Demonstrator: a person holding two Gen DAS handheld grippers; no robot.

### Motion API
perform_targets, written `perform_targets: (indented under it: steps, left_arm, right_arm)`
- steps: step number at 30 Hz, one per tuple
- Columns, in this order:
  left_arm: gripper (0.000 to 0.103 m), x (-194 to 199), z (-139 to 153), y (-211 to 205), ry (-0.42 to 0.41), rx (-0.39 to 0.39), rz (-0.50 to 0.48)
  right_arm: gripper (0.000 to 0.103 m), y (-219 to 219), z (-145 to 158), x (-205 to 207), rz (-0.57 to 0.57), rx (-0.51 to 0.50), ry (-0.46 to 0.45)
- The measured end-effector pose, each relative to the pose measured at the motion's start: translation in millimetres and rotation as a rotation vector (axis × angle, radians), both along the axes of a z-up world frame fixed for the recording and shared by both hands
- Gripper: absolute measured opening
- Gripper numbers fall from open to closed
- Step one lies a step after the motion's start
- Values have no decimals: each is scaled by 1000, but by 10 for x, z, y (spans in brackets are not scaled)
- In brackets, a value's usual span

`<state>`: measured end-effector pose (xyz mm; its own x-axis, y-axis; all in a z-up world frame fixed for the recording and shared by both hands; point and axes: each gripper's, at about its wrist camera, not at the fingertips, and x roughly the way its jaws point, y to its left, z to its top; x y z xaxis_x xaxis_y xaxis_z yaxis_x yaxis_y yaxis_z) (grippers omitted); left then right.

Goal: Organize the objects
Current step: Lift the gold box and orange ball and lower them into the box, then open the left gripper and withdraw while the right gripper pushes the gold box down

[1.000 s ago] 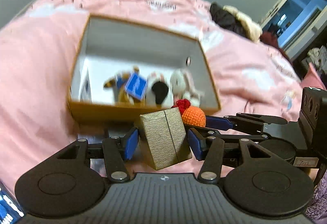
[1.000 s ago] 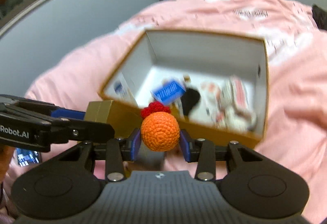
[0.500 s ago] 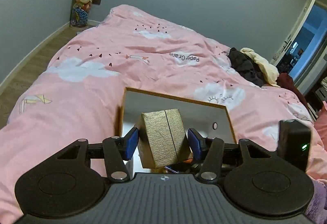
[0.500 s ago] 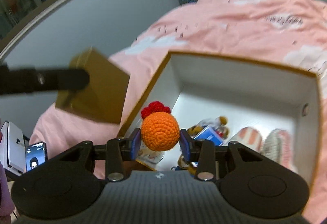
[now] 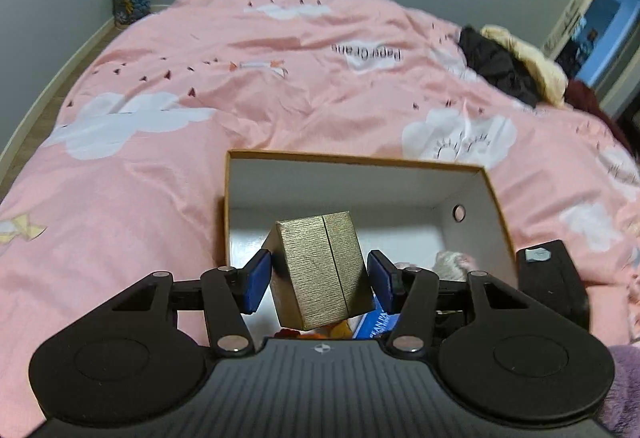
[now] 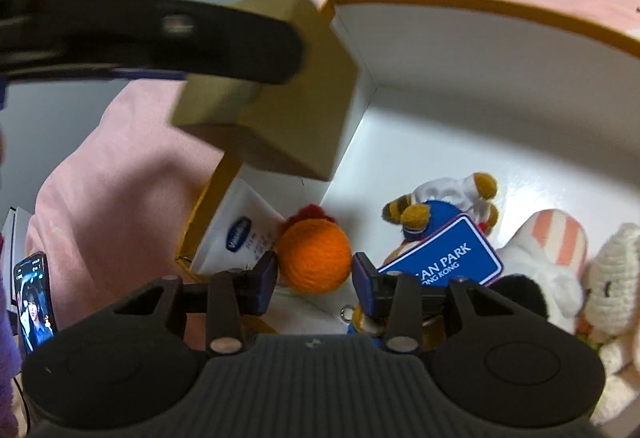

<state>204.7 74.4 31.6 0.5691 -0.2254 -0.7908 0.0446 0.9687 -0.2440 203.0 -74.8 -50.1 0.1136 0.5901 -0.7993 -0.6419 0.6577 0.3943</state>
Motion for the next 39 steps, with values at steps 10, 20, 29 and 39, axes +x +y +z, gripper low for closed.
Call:
perform_targets:
  steps: [10, 20, 29, 39]
  left_arm:
    - [61, 250, -423, -241, 131, 144, -102]
    - [61, 362, -702, -337, 255, 253, -131]
    - [61, 380, -772, -505, 286, 384, -181]
    - [61, 344, -630, -387, 252, 322, -154]
  right_arm:
    - [47, -165, 23, 8, -4, 47, 34]
    - [60, -465, 274, -43, -91, 2, -150]
    - [60, -569, 288, -12, -101, 13, -124]
    - [60, -484, 311, 1, -99, 9, -156]
